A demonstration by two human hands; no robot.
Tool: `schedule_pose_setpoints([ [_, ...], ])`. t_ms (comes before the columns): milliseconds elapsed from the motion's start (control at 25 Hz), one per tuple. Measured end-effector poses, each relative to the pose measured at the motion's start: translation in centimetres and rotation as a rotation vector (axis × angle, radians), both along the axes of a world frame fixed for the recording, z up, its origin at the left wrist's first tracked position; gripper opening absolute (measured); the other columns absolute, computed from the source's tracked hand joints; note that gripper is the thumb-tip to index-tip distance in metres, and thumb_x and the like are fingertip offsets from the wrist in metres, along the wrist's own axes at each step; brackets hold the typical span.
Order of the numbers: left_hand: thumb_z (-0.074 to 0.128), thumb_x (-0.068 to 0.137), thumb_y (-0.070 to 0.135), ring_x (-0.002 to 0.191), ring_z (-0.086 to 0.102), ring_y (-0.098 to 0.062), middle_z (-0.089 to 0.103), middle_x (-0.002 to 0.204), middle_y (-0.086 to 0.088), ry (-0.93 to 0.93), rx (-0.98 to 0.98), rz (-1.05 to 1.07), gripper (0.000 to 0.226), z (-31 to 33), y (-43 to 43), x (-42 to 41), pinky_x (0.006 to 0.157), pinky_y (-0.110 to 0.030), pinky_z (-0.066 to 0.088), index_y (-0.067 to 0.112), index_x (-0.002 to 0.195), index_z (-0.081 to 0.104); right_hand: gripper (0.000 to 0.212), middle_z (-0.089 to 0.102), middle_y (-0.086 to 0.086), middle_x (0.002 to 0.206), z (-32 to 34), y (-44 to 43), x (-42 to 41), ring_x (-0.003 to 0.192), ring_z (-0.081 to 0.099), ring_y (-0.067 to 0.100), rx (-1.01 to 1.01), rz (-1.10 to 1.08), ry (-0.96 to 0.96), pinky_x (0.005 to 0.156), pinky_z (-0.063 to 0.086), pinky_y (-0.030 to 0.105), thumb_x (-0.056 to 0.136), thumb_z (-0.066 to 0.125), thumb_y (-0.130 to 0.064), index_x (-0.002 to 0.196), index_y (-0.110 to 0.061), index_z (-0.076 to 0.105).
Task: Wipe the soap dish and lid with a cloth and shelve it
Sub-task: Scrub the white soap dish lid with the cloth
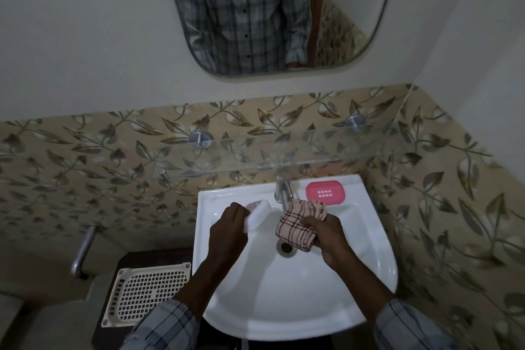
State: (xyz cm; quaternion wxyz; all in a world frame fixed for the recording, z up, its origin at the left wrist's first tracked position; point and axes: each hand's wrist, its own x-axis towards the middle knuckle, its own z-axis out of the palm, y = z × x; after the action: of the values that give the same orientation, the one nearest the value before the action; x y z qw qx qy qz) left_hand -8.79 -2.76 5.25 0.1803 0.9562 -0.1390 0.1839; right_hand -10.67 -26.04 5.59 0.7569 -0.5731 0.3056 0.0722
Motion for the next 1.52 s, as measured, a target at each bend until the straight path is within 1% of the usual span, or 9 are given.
schedule_pose_setpoints([
  [240,0.041,0.067,0.005,0.073,0.049,-0.016,0.057,0.078,0.001,-0.157,-0.028,0.008,0.026,1.4,0.4,0.6,0.039,-0.028,0.036,0.02,0.085,0.052,0.02,0.077,0.017,0.096,-0.4,-0.6,0.1,0.083,0.076,0.03,0.037,0.027,-0.026,0.064,0.061,0.035,0.082,0.071,0.002,0.102,-0.004,0.073],
  [400,0.051,0.064,0.003,0.073,0.049,-0.015,0.057,0.081,0.001,-0.149,-0.082,0.007,0.03,0.9,0.2,-0.1,0.046,-0.024,0.035,0.021,0.089,0.05,0.028,0.077,0.016,0.099,-0.3,-0.7,0.1,0.09,0.074,0.033,0.056,0.072,-0.061,0.072,0.062,0.041,0.078,0.077,0.002,0.104,-0.007,0.073],
  [560,0.075,0.044,-0.008,0.065,0.057,-0.02,0.057,0.074,-0.002,-0.041,0.083,-0.076,0.047,-0.2,-0.1,-0.6,0.048,-0.022,0.035,0.014,0.082,0.057,0.034,0.075,0.018,0.104,-0.1,-0.4,0.3,0.096,0.072,0.035,0.019,0.119,-0.055,0.079,0.061,0.045,0.078,0.077,0.004,0.11,-0.004,0.07],
  [680,0.061,0.054,-0.004,0.071,0.048,-0.02,0.055,0.077,-0.004,-0.042,0.022,-0.075,0.041,-0.1,-0.7,0.0,0.058,-0.025,0.033,0.016,0.087,0.05,0.031,0.076,0.017,0.102,0.2,-0.2,0.6,0.095,0.072,0.034,-0.012,0.132,-0.053,0.082,0.061,0.047,0.078,0.075,0.004,0.107,-0.006,0.071],
  [800,0.072,0.043,-0.007,0.069,0.054,-0.022,0.057,0.08,-0.003,0.004,0.167,-0.189,0.055,-1.4,-0.8,-0.8,0.056,-0.026,0.038,0.014,0.092,0.059,0.03,0.075,0.018,0.102,0.0,0.1,0.5,0.095,0.072,0.034,-0.031,0.137,-0.041,0.086,0.059,0.05,0.079,0.074,0.006,0.107,-0.004,0.071],
  [1040,0.069,0.042,-0.009,0.073,0.045,-0.019,0.057,0.079,-0.003,0.02,0.058,-0.034,0.058,-1.3,0.3,-0.4,0.057,-0.024,0.035,0.018,0.089,0.048,0.025,0.077,0.015,0.098,-0.4,0.2,0.8,0.09,0.073,0.031,-0.077,0.149,-0.044,0.082,0.061,0.047,0.078,0.075,0.004,0.099,-0.009,0.073],
  [1240,0.07,0.044,-0.01,0.064,0.056,-0.022,0.057,0.075,-0.003,0.016,0.017,0.058,0.048,-1.5,-0.6,-1.0,0.05,-0.026,0.039,0.014,0.084,0.057,0.029,0.078,0.012,0.097,-0.5,0.8,1.1,0.088,0.074,0.028,-0.109,0.176,-0.037,0.079,0.062,0.043,0.078,0.075,0.003,0.105,-0.009,0.073],
  [1400,0.066,0.062,-0.002,0.072,0.054,-0.019,0.053,0.085,0.001,0.173,-0.241,0.227,0.031,-1.5,-0.9,-1.0,0.053,-0.026,0.039,0.015,0.084,0.053,0.036,0.077,0.009,0.105,-0.1,1.2,1.6,0.097,0.073,0.028,-0.156,0.201,-0.072,0.089,0.059,0.052,0.079,0.075,0.001,0.112,-0.012,0.071],
  [1520,0.057,0.082,0.012,0.08,0.052,-0.009,0.055,0.098,-0.005,0.345,-0.671,0.342,0.017,-0.8,-1.5,-0.2,0.066,-0.03,0.05,0.019,0.094,0.047,0.034,0.077,0.005,0.105,0.2,1.6,1.9,0.097,0.072,0.026,-0.164,0.192,-0.094,0.09,0.058,0.051,0.08,0.074,-0.002,0.108,-0.021,0.071],
])
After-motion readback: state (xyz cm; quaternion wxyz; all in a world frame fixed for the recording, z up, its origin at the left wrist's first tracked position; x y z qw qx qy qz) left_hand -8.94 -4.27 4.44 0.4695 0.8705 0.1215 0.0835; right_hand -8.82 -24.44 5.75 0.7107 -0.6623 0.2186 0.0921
